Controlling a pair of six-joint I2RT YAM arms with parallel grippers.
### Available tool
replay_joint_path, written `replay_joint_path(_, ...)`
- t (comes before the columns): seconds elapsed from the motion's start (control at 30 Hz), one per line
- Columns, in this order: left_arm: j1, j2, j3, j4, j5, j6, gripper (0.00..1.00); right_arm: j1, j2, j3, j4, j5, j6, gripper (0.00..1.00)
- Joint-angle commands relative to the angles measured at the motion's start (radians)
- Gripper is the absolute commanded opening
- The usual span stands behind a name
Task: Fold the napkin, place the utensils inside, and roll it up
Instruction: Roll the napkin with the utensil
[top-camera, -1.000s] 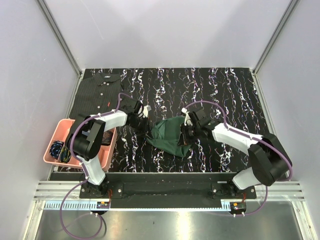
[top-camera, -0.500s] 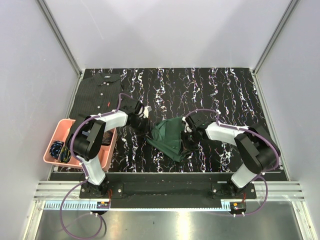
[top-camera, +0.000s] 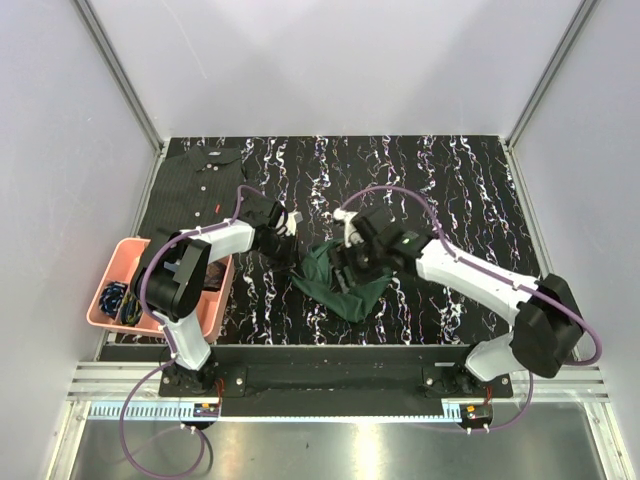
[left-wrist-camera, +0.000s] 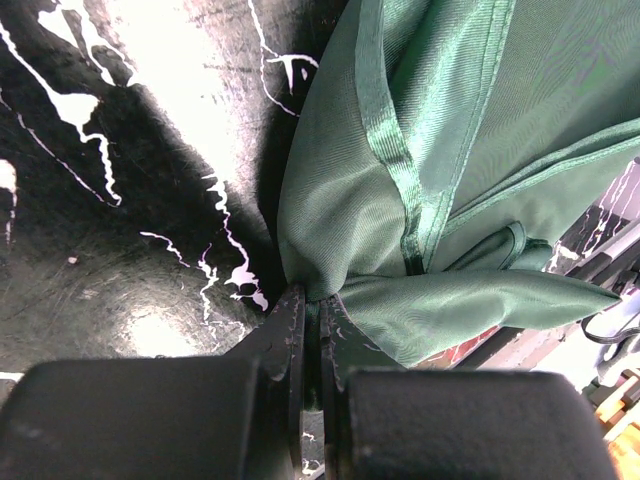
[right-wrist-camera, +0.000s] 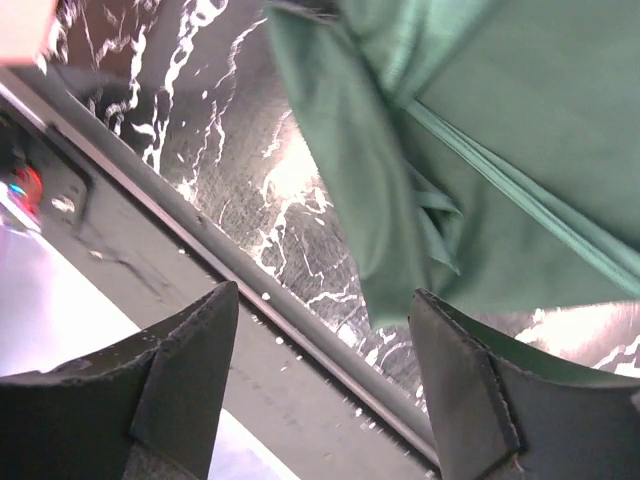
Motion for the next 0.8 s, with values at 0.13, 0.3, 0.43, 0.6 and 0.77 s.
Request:
replay_joint_path(0.13,0.006,-0.015,0.037,-0.011,-0.017,0.025,0.00,0.205,0.113,0.006,0.102,0.246,-0.156,0.80)
replay_joint_path(0.3,0.006,-0.012,0.045,-0.015,-0.012,0.025,0.00,0.247,0.178,-0.011,0.191,0.280,-0.193,0.85)
replay_joint_path(0.43,0.006,-0.004,0.049,-0.019,-0.012,0.027,0.00,0.259,0.219,-0.012,0.240,0.307,-0.222,0.85)
replay_joint_path(0.6,0.006,-0.001,0.051,-0.020,-0.009,0.027,0.00,0.257,0.277,-0.014,0.252,0.303,-0.240,0.85)
replay_joint_path(0.77,0.006,-0.004,0.052,-0.023,-0.009,0.028,0.00,0.257,0.302,-0.034,0.260,0.324,-0.237,0.84)
